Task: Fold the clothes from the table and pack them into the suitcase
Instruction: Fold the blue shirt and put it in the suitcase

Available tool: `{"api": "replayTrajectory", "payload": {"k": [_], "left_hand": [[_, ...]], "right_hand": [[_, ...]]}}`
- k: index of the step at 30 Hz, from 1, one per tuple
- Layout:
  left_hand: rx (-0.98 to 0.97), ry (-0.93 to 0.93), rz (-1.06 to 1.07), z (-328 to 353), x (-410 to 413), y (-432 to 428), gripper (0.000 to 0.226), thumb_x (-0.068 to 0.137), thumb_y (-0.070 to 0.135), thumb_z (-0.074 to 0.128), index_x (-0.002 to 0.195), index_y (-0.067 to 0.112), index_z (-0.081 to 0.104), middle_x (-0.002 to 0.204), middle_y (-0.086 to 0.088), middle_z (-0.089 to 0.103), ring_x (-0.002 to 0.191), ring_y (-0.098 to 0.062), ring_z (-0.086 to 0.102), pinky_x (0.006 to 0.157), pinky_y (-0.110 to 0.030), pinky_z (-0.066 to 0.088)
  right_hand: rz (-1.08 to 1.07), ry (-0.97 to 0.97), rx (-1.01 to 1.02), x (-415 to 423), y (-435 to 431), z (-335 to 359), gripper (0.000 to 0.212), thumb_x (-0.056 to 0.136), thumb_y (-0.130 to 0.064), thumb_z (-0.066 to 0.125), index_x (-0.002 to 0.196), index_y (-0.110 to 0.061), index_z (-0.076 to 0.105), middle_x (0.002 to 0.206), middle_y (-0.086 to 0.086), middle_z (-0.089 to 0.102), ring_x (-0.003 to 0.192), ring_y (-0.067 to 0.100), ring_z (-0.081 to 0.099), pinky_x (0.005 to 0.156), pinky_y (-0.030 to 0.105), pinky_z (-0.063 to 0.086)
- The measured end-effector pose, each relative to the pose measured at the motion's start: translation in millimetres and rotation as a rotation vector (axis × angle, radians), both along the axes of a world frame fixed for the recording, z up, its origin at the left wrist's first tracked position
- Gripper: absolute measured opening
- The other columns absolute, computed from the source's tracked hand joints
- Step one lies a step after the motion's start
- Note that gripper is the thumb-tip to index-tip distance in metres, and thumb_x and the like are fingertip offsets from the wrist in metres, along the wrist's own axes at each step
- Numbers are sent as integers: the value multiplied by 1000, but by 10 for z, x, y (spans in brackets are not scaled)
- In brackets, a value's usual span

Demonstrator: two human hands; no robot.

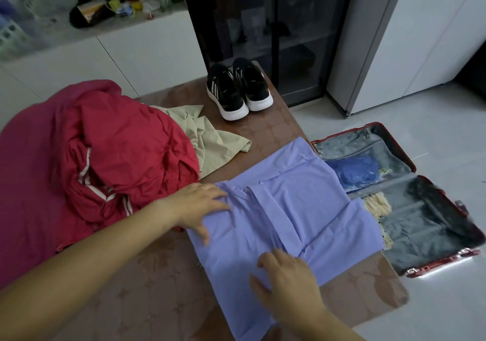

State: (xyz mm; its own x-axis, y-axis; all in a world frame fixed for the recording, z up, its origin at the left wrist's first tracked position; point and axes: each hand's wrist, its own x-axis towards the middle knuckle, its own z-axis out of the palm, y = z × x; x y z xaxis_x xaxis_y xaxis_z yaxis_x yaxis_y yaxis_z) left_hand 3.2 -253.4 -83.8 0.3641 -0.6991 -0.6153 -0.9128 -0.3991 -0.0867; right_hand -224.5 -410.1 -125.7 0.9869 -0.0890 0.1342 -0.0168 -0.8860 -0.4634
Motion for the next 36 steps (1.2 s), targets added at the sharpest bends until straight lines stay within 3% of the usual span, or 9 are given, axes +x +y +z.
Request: {"api": "replayTrajectory", "payload": {"k": [6,10,12,15,18,21,25,29,36], "left_hand": [[142,-44,-172,-97,-90,366,94,79,51,65,151,35,7,160,4,4,147,-18,7,115,-37,14],[-77,-130,-324,-140,-26,447,51,77,20,54,124,39,59,129,3,61,112,-12,62,74,-25,53],[-72,-156,-346,-142,-16,471,41,69,20,61,106,36,70,113,4,70,95,-11,69,58,-22,53],[-91,-111,-290,-91,-102,493,43,72,14,61,109,35,69,118,6,68,98,-14,68,61,-29,54],[38,16,-81,-25,-307,538,46,89,12,44,126,36,56,131,6,58,115,-22,56,79,-34,47],[191,247,112,125,-561,432,27,87,14,53,110,21,64,109,-5,66,94,-26,58,70,-31,42],[278,506,187,274,-690,253,12,81,10,60,91,7,65,76,-9,60,69,-21,53,52,-25,39],[197,575,276,410,-492,-106,11,84,7,64,87,15,57,67,-1,53,50,-3,49,46,-13,38],[-132,483,391,392,192,-673,12,88,20,63,94,9,59,89,-3,54,80,-16,49,69,-29,39]], "right_hand": [[137,147,-226,-187,486,-160,62,42,-78,54,46,-16,59,47,-1,49,38,17,48,67,33,30],[133,148,-308,-237,629,-263,31,46,-43,67,41,-12,61,45,6,47,36,19,44,79,39,34],[135,174,-260,-168,590,-223,19,50,-26,56,35,-14,57,39,2,44,33,18,43,78,37,37],[245,372,-169,-102,348,-27,39,15,-37,77,30,-15,48,29,-1,38,27,14,40,59,22,40],[313,474,-71,-133,-40,233,38,53,-47,65,59,-14,48,62,5,49,51,20,38,56,25,35],[403,518,225,-290,-326,493,28,77,-33,54,67,-9,42,63,7,36,57,12,34,56,25,30],[297,629,415,-530,-588,828,22,75,-39,55,87,-24,65,70,-12,55,66,-7,49,67,8,38],[350,828,490,-389,-904,812,18,84,-16,59,67,-16,55,59,-8,47,59,-3,41,59,13,33],[-157,715,655,-37,-1420,370,17,87,-17,52,80,-2,56,77,3,50,72,13,45,69,30,35]]}}
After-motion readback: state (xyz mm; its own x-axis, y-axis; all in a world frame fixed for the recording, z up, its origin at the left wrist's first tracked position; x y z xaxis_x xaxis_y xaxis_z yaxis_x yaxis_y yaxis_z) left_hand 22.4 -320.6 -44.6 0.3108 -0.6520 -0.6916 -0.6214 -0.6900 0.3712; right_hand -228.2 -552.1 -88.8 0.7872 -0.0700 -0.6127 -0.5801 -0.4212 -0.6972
